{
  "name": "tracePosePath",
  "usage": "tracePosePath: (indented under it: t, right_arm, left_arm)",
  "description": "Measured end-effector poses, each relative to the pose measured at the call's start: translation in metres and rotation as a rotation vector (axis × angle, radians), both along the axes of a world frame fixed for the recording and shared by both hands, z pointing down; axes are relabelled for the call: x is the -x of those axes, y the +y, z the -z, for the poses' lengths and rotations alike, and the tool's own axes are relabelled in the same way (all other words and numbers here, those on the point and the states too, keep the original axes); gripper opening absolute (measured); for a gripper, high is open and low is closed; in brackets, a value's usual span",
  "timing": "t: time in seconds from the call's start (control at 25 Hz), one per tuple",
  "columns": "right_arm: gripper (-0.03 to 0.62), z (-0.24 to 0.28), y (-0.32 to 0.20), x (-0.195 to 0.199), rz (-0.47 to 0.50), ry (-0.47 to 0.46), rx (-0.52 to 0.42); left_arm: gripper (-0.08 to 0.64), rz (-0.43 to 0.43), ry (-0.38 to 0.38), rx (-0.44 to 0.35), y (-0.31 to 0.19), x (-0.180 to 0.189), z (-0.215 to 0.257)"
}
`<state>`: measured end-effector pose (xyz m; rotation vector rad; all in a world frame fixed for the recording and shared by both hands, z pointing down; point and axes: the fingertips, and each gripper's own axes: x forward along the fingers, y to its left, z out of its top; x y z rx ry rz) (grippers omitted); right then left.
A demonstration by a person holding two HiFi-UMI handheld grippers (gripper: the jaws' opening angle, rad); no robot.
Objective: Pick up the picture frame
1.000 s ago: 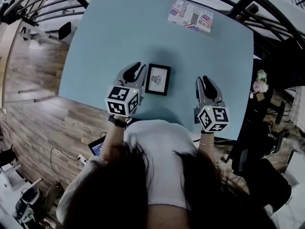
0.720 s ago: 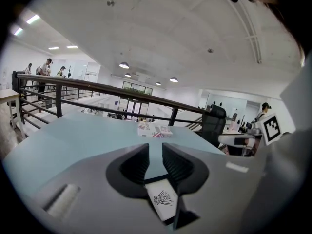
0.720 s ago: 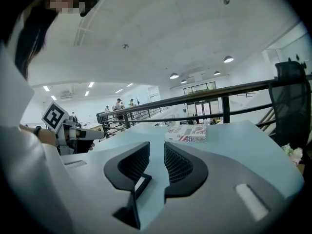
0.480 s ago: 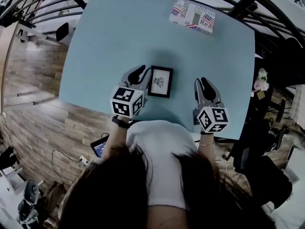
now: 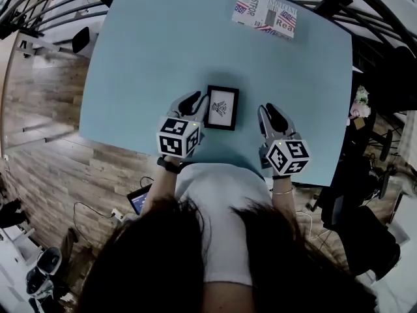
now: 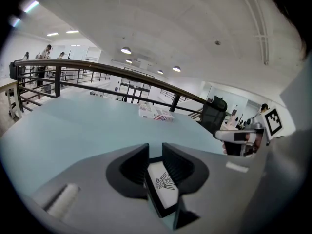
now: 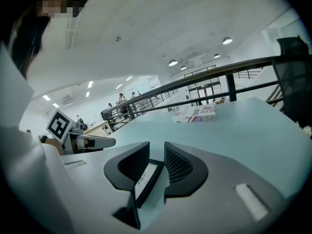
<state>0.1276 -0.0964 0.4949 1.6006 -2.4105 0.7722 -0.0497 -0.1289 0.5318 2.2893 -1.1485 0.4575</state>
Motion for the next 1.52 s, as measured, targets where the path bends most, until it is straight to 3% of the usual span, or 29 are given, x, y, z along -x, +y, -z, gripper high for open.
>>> tracePosePath:
  t: [0.36,0.68,1.12,1.52]
  right_arm:
    - [0.069,-0.038,0.000,0.019,0.019,-0.085,0.117]
    - [0.069,-0.064,0.004,0.028,0.021,-0.120,0.191]
    - [0.069,-0.089,0.006,0.027,-0.019,-0.205,0.263]
    - [0.069,-0.091,0.006,0.026,-0.030,-0.216,0.270]
  left_arm:
    - [0.084,-0.006,-0.015,0.123,0.010,-0.001,-0.052]
    - [0.084,0.028,-0.037,0.185,0.016,-0.001,-0.087]
    - [0.086,0.015,-0.070,0.221,0.012,-0.011,-0.111]
    - [0.091,0.031,-0.122,0.259,0.011,-0.012,-0.119]
